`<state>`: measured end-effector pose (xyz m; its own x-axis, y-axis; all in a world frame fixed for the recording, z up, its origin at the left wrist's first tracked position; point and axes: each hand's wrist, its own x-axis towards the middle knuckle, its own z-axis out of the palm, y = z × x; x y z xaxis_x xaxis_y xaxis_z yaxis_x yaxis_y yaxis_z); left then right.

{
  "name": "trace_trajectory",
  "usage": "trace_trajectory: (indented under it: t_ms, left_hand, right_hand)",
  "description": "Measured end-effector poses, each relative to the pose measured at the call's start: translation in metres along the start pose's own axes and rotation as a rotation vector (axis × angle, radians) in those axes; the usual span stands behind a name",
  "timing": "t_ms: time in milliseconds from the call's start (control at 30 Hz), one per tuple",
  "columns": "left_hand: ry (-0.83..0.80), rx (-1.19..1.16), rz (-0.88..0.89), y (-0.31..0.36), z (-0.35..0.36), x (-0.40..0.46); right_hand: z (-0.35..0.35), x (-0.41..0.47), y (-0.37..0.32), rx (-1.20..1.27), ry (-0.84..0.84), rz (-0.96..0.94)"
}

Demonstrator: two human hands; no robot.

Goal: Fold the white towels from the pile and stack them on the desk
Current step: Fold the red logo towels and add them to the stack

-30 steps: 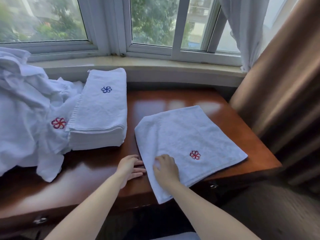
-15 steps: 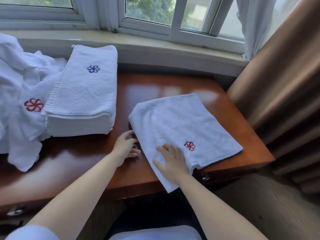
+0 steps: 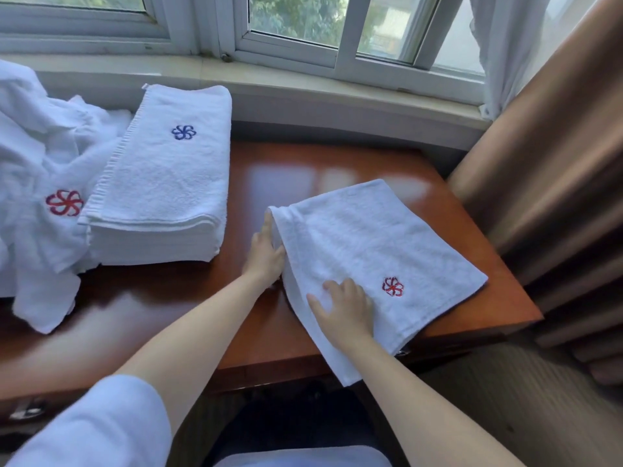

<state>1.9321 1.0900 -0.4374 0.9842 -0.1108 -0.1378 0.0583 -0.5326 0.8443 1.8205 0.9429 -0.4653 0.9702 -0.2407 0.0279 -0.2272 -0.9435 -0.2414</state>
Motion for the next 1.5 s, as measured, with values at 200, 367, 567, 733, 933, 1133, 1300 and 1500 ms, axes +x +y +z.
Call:
trace_trajectory:
  t_ms: [200,367,567,733,933,1133,1300,1500]
  left_hand:
    - [0.118,-0.038,-0.087,0.01,-0.013,0.034]
    - [0.351,0.044,-0.084,0.006,-0.023,0.041]
    - [0.42,-0.302,-0.379,0.017,-0.019,0.042]
    - [0.343,-0.163,-0.508,0.018,-0.009,0.033]
    - [0.196,-0.127,-0.429,0.001,0.006,0.007]
    - [0.045,0.029,-0.361,0.003,0.018,-0.018]
    - [0.312,-0.005,-0.228,0.003,0.006,-0.023]
    - [0.054,0.001,-0.404,0.001,0.017,-0.039]
  right_hand:
    - [0.007,-0.008,0.008,-0.006,-0.073,-0.062]
    - [0.006,-0.003,0.009,0.015,-0.111,-0.051]
    - [0.008,-0.009,0.008,0.024,-0.111,-0.065]
    - [0.01,-0.024,0.002,0.061,-0.15,-0.071]
    - [-0.002,-0.029,0.003,0.109,0.059,-0.077]
    - [-0.013,-0.023,0.003,0.151,-0.051,0.0]
    - [-0.024,-0.023,0.016,0.18,-0.091,0.046]
    - [-0.033,-0.018,0.02,0.078,-0.175,0.014]
